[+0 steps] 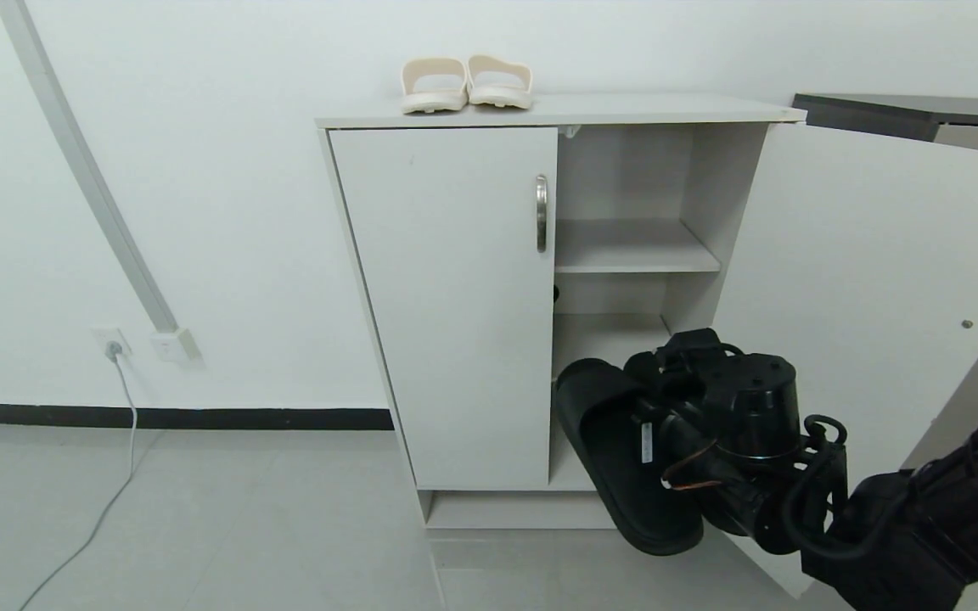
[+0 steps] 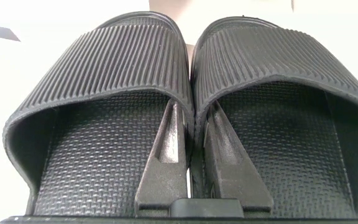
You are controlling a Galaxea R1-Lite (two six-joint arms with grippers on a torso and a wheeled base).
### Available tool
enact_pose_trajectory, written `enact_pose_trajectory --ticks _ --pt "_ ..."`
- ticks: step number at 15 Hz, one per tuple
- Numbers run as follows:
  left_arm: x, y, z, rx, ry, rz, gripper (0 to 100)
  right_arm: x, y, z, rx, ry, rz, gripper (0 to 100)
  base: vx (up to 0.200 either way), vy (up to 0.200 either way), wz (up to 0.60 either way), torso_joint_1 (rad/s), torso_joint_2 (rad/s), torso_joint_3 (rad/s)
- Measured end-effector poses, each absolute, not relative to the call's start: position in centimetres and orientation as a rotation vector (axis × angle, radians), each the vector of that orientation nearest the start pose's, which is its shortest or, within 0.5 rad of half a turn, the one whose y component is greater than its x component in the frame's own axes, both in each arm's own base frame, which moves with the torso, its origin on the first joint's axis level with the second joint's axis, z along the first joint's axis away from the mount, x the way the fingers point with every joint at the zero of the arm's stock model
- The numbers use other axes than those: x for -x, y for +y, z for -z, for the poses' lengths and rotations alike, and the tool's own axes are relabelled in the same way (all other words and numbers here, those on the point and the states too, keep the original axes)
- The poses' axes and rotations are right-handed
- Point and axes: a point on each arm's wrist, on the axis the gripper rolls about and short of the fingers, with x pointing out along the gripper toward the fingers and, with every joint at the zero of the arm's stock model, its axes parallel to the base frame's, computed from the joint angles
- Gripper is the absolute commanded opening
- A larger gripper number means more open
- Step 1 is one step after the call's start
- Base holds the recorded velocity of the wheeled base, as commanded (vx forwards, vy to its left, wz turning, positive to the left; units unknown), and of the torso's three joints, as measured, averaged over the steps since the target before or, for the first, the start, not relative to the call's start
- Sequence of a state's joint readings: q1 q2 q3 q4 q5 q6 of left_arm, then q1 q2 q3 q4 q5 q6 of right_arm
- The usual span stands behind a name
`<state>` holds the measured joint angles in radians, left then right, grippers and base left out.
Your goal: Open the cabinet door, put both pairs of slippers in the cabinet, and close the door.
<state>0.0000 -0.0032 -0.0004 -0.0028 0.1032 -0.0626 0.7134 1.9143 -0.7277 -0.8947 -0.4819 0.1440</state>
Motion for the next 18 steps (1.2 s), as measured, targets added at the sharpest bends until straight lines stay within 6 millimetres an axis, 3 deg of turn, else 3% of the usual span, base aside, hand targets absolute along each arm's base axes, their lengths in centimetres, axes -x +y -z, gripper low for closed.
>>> enact_pose_trajectory --ticks 3,6,13,18 --pt "2.3 0.0 -7.6 0.073 -0.005 0.011 0 -26.1 21.1 -11.2 0.031 0.274 -0.206 0 0.0 0.0 0.0 0.0 0.0 0.0" --pt "2.3 0.0 -7.6 0.063 -0.004 0.013 0 -26.7 21.5 -10.8 0.033 0.272 -0.162 0 0.0 0.0 0.0 0.0 0.0 0.0" --pt "2.3 0.1 -7.6 0.076 -0.006 -0.031 0 -30.5 23.8 -10.1 -0.038 0.202 0.027 0 0.0 0.0 0.0 0.0 0.0 0.0" --pt "2.3 0.1 -7.6 0.078 -0.005 -0.031 0 -31.0 24.4 -8.8 -0.023 0.22 0.026 0 0.0 -0.2 0.0 0.004 0.0 0.0"
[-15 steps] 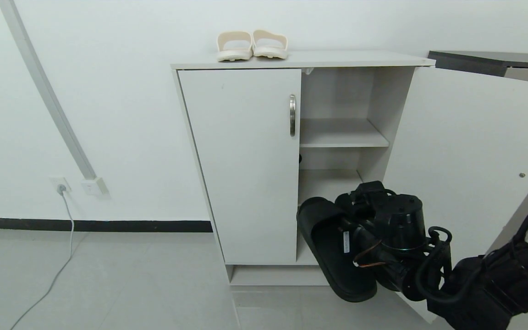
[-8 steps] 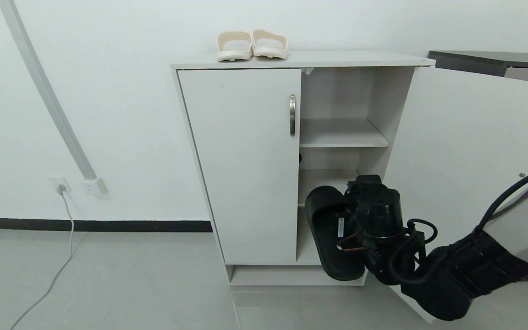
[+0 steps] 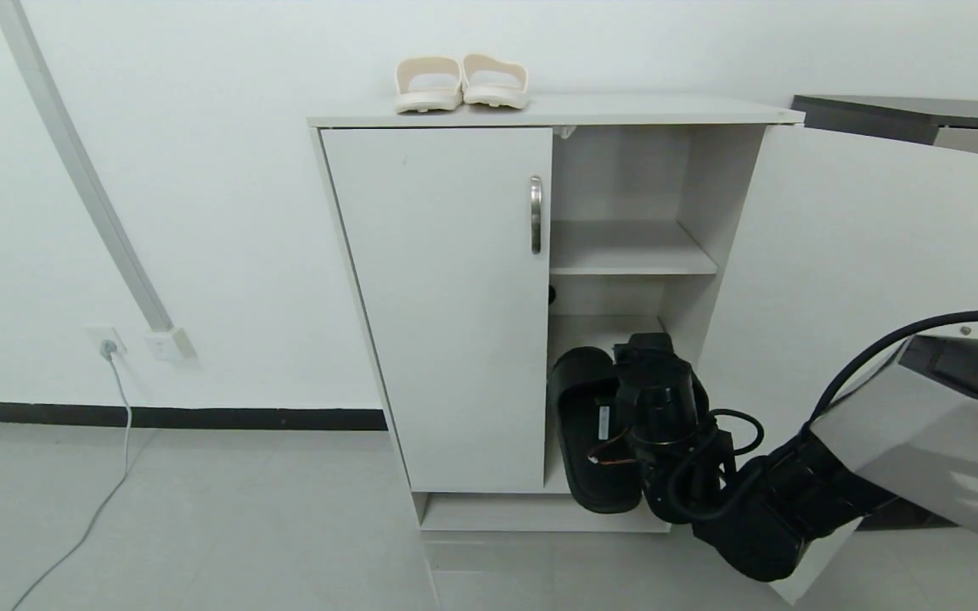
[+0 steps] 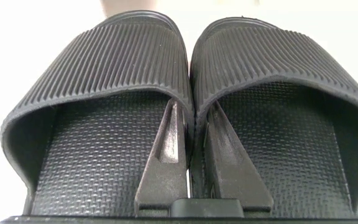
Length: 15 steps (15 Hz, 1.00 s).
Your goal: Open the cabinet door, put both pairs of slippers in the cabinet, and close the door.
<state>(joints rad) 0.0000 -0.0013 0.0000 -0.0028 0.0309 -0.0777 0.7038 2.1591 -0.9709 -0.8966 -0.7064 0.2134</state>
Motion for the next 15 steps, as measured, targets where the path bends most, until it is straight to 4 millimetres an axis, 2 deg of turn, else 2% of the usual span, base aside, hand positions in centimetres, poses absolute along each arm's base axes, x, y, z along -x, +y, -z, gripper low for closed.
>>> enact_pose_trajectory --ticks 2,6,15 --pt "2.3 0.1 -7.6 0.079 -0.005 -0.031 0 -31.2 24.4 -8.3 -0.017 0.229 0.031 0 0.0 -0.2 0.0 0.005 0.0 0.0" --pt "2.3 0.1 -7.6 0.089 -0.005 -0.028 0 -31.2 24.6 -7.9 -0.011 0.236 0.025 0 0.0 0.0 0.0 0.0 0.0 0.0" --pt "2.3 0.1 -7.6 0.089 -0.004 -0.03 0 -31.3 26.8 -6.9 -0.025 0.233 -0.065 0 0.0 0.0 0.0 0.0 0.0 0.0"
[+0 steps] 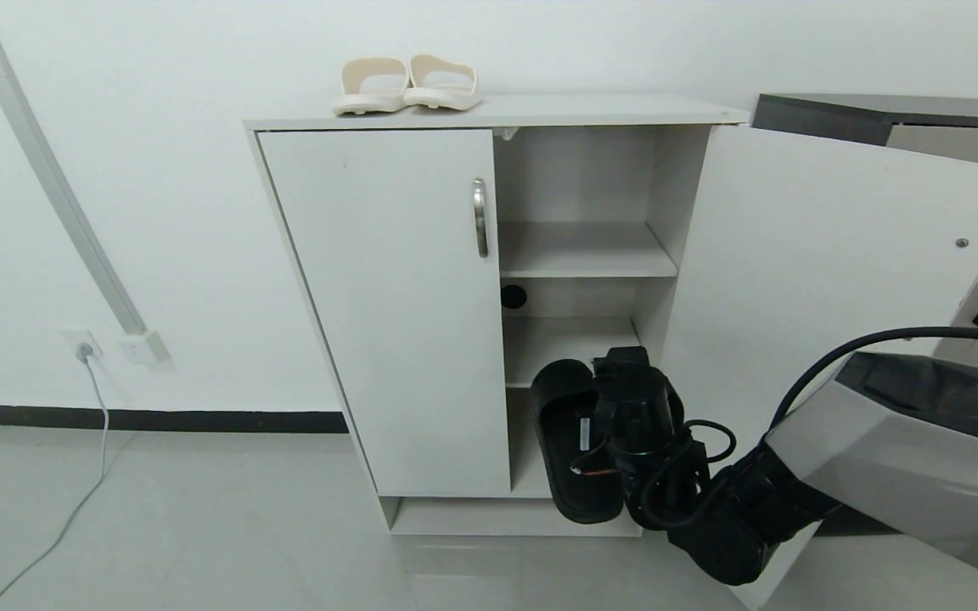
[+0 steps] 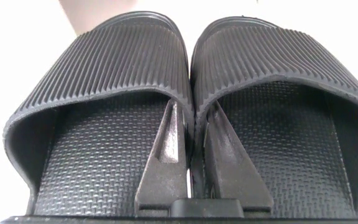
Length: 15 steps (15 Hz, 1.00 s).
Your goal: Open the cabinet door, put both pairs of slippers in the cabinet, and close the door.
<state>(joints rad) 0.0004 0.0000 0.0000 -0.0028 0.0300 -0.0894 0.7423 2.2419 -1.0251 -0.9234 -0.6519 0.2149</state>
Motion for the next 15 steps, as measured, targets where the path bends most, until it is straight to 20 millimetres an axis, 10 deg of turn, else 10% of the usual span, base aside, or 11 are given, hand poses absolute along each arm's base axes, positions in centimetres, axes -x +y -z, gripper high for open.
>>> enact_pose_trajectory --ticks 15 --pt "2.3 0.07 -7.63 0.092 -0.006 -0.03 0 -31.29 27.36 -5.85 -0.013 0.246 -0.074 0 0.0 0.0 0.0 0.002 0.0 -0.108"
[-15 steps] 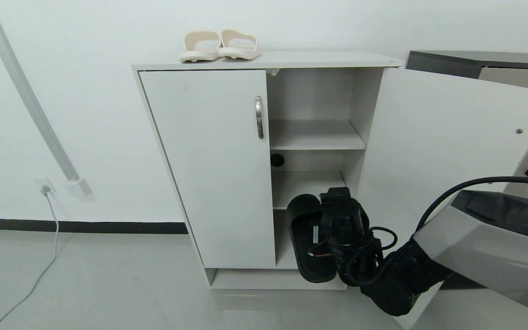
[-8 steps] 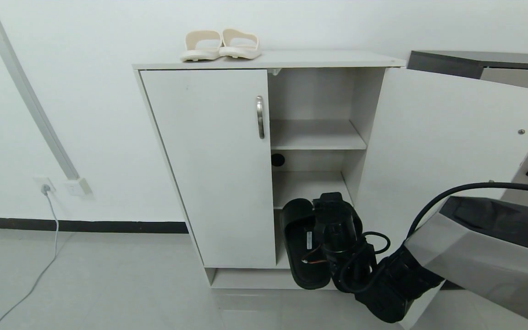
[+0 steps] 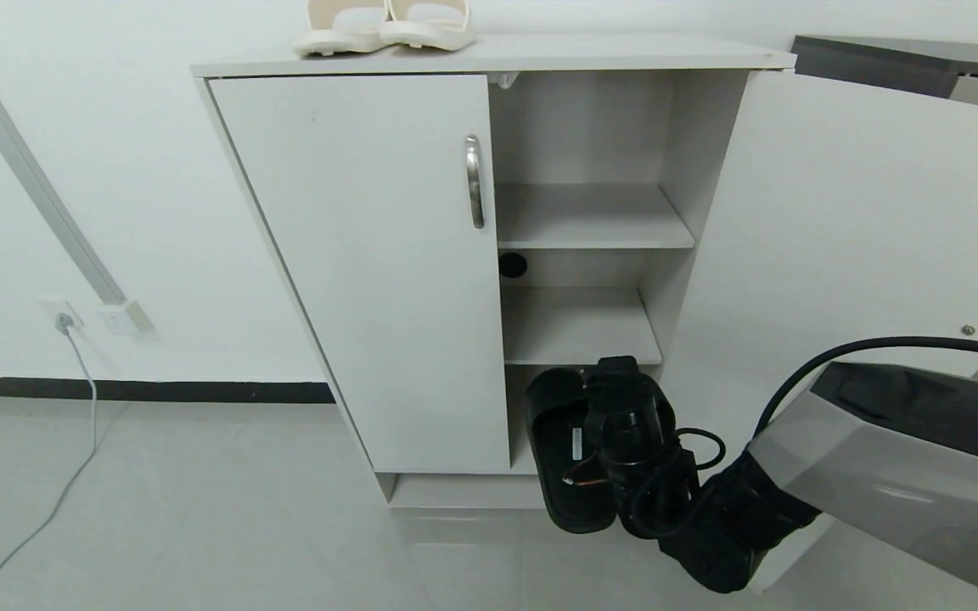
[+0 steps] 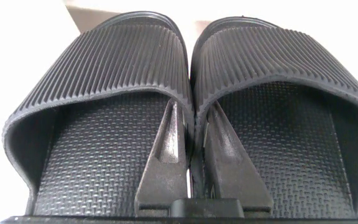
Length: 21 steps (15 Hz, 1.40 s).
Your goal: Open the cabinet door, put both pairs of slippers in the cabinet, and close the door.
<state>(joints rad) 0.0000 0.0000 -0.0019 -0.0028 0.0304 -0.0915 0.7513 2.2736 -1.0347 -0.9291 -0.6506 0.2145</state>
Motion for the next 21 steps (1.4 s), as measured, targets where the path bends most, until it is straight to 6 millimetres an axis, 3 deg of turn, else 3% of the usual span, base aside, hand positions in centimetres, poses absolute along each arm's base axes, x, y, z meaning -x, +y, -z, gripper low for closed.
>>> enact_pose_trajectory --ticks 6,11,21 --pt "2.3 0.1 -7.6 0.092 -0.005 -0.033 0 -33.0 28.3 -5.8 -0.065 0.081 -0.076 0 0.0 0.0 0.0 0.003 0.0 -0.056" --pt "2.3 0.1 -7.6 0.091 -0.004 -0.033 0 -33.6 27.9 -4.6 -0.045 0.094 -0.058 0 0.0 0.0 0.0 0.0 0.0 0.0" --pt "2.3 0.1 -7.6 0.091 -0.005 -0.033 0 -33.8 27.7 -4.4 -0.043 0.095 -0.056 0 0.2 0.0 0.0 0.003 0.0 0.0"
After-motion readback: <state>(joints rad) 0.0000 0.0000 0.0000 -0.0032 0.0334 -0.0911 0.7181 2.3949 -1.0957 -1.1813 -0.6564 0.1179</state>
